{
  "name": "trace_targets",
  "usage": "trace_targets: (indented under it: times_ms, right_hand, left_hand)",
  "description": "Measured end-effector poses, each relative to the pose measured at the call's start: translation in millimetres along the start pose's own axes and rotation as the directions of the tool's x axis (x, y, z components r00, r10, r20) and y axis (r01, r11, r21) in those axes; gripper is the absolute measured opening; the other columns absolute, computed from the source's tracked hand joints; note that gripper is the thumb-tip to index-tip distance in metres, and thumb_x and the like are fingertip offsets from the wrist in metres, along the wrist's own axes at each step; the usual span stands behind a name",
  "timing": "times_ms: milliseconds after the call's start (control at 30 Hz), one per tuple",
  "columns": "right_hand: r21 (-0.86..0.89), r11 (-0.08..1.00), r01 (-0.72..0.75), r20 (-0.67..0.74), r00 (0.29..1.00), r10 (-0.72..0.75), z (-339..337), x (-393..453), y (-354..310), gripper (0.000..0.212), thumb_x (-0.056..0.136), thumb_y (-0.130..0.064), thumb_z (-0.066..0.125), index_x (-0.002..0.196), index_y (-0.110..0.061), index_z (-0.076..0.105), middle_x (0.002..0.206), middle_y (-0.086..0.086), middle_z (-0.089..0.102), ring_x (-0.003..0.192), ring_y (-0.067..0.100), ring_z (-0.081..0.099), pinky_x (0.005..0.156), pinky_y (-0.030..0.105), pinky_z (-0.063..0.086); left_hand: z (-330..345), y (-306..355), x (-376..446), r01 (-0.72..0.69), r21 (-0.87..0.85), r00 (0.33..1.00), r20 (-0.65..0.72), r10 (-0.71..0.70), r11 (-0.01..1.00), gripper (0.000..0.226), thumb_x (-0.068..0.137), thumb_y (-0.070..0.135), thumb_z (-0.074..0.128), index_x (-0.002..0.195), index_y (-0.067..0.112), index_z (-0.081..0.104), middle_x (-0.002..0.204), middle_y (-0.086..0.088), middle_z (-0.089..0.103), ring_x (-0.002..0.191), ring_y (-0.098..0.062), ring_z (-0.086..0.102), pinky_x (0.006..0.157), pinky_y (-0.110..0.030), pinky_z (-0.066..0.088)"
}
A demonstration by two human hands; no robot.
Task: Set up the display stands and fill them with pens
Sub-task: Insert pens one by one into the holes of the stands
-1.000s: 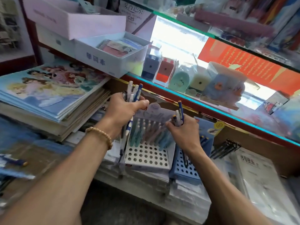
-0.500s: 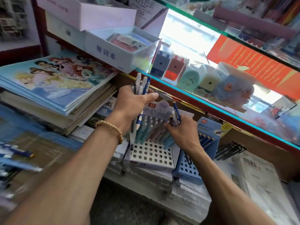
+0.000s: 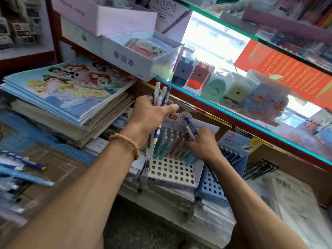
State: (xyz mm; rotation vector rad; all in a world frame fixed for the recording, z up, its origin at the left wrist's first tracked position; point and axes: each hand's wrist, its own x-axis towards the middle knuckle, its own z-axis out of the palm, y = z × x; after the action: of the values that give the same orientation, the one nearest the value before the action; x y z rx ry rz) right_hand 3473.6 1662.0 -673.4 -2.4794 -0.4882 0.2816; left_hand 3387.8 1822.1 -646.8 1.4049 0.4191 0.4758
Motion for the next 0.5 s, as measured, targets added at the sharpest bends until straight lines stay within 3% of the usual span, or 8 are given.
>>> trace_targets:
  times_ms: [100, 167, 300, 367, 433, 500]
  right_hand:
    - [-0.010, 1.000, -0.015, 0.028, 0.999, 0.015, -1, 1, 0, 0.007, 0.088, -0.017, 0.071, 0.083, -0.016, 0.067, 0.082, 0.002, 0.071, 0.075, 0.015, 0.069, 0.065, 0.029, 0.057]
    - [0.033, 0.999, -0.026, 0.066, 0.998, 0.023, -5, -2, 1, 0.007, 0.088, -0.016, 0.072, 0.084, -0.015, 0.066, 0.083, 0.003, 0.071, 0.072, 0.014, 0.068, 0.060, 0.028, 0.054]
    - [0.315, 0.948, 0.042, 0.097, 0.992, -0.076, -18, -16, 0, 0.012, 0.087, -0.013, 0.074, 0.097, -0.009, 0.069, 0.078, 0.003, 0.070, 0.055, 0.008, 0.061, 0.052, 0.023, 0.050]
    - [0.531, 0.846, 0.050, 0.104, 0.987, -0.123, -25, -23, -1, 0.019, 0.083, -0.015, 0.075, 0.100, -0.007, 0.069, 0.065, 0.000, 0.063, 0.046, 0.009, 0.048, 0.046, 0.021, 0.042]
    - [0.744, 0.668, 0.014, 0.115, 0.982, -0.148, -30, -28, -1, 0.026, 0.079, -0.019, 0.073, 0.099, -0.004, 0.067, 0.061, 0.002, 0.052, 0.044, 0.009, 0.041, 0.044, 0.020, 0.038]
    - [0.882, 0.471, -0.004, 0.087, 0.984, -0.155, -34, -32, -4, 0.017, 0.082, -0.020, 0.068, 0.091, -0.006, 0.062, 0.063, 0.002, 0.047, 0.041, 0.008, 0.039, 0.041, 0.019, 0.035]
  left_hand:
    - [0, -1, -1, 0.001, 0.014, 1.000, 0.001, -0.001, 1.000, 0.011, 0.080, 0.017, 0.080, 0.078, 0.014, 0.070, 0.077, -0.005, 0.070, 0.068, -0.015, 0.067, 0.061, -0.030, 0.054]
    - [-1, -3, -2, 0.008, 0.017, 1.000, -0.002, -0.008, 1.000, 0.011, 0.080, 0.017, 0.080, 0.081, 0.013, 0.071, 0.085, -0.011, 0.073, 0.081, -0.024, 0.072, 0.075, -0.042, 0.060]
    - [-4, -3, -5, 0.020, 0.029, 1.000, -0.007, -0.020, 0.999, 0.011, 0.080, 0.018, 0.081, 0.082, 0.012, 0.072, 0.089, -0.014, 0.073, 0.084, -0.026, 0.073, 0.081, -0.045, 0.060]
    - [-5, -3, -7, 0.014, 0.054, 1.000, -0.010, -0.013, 0.998, 0.014, 0.080, 0.020, 0.081, 0.085, 0.010, 0.072, 0.089, -0.012, 0.073, 0.082, -0.023, 0.072, 0.077, -0.041, 0.060]
    - [-5, -3, -11, 0.011, 0.097, 1.000, 0.007, -0.012, 0.995, 0.016, 0.080, 0.021, 0.080, 0.087, 0.009, 0.072, 0.087, -0.010, 0.071, 0.078, -0.019, 0.069, 0.069, -0.033, 0.057]
    - [0, -5, -18, 0.018, 0.101, 0.998, 0.066, -0.025, 0.995, 0.013, 0.081, 0.019, 0.080, 0.084, 0.009, 0.072, 0.087, -0.011, 0.072, 0.082, -0.021, 0.071, 0.071, -0.034, 0.059]
